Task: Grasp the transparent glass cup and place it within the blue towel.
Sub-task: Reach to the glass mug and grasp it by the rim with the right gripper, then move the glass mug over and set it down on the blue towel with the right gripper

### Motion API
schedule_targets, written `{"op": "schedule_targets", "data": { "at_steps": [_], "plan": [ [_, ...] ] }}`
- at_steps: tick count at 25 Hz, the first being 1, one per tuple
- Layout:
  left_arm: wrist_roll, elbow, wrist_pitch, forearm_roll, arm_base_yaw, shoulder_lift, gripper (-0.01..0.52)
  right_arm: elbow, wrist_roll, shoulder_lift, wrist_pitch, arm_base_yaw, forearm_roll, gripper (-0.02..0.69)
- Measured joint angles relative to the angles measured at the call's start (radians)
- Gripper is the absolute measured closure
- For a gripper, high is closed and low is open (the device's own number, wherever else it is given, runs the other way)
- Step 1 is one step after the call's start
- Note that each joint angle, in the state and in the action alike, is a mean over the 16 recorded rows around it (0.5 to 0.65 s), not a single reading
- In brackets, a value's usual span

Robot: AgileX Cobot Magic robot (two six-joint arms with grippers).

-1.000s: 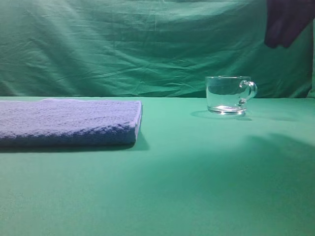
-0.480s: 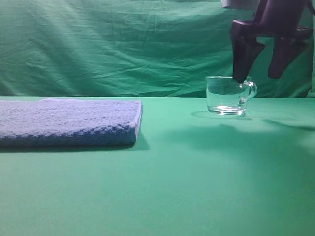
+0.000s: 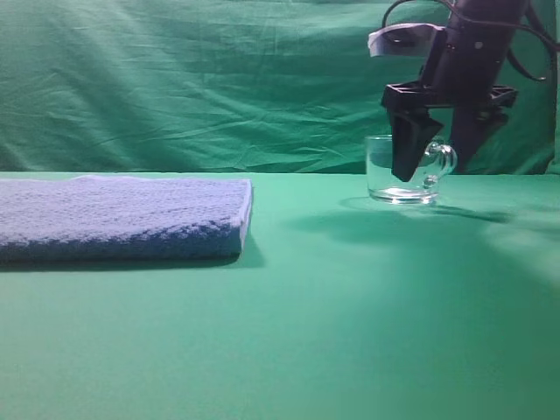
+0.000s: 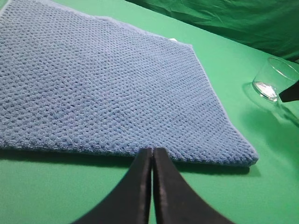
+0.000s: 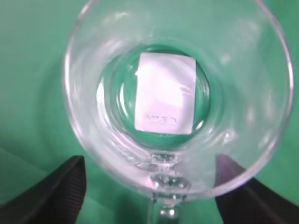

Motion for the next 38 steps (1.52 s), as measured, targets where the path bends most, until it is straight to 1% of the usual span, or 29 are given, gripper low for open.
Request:
{"op": "schedule_targets", "data": {
  "at_steps": [3,6,13,19,25,31,38],
  "plan": [
    [0.000,0.000,0.000,0.000,0.000,0.000,0.514,-0.001,-0.003,0.002,0.001,0.004,0.001,0.526],
    [0.000,0.000,0.000,0.000,0.000,0.000,0.514,-0.003,-0.004,-0.002,0.006,0.010,0.002,0.559],
    [0.000,0.000,0.000,0.000,0.000,0.000,0.514,-0.050,-0.002,-0.016,0.035,0.047,0.003,0.560],
    [0.000,0.000,0.000,0.000,0.000,0.000,0.514,-0.147,0.005,-0.027,0.061,0.119,0.014,0.560],
    [0.000,0.000,0.000,0.000,0.000,0.000,0.514,-0.244,0.012,-0.027,0.043,0.235,0.040,0.560],
    [0.000,0.000,0.000,0.000,0.000,0.000,0.514,-0.292,0.008,0.002,-0.024,0.376,0.066,0.560],
    [0.000,0.000,0.000,0.000,0.000,0.000,0.514,-0.324,-0.017,0.093,-0.099,0.527,0.079,0.560]
  ]
}}
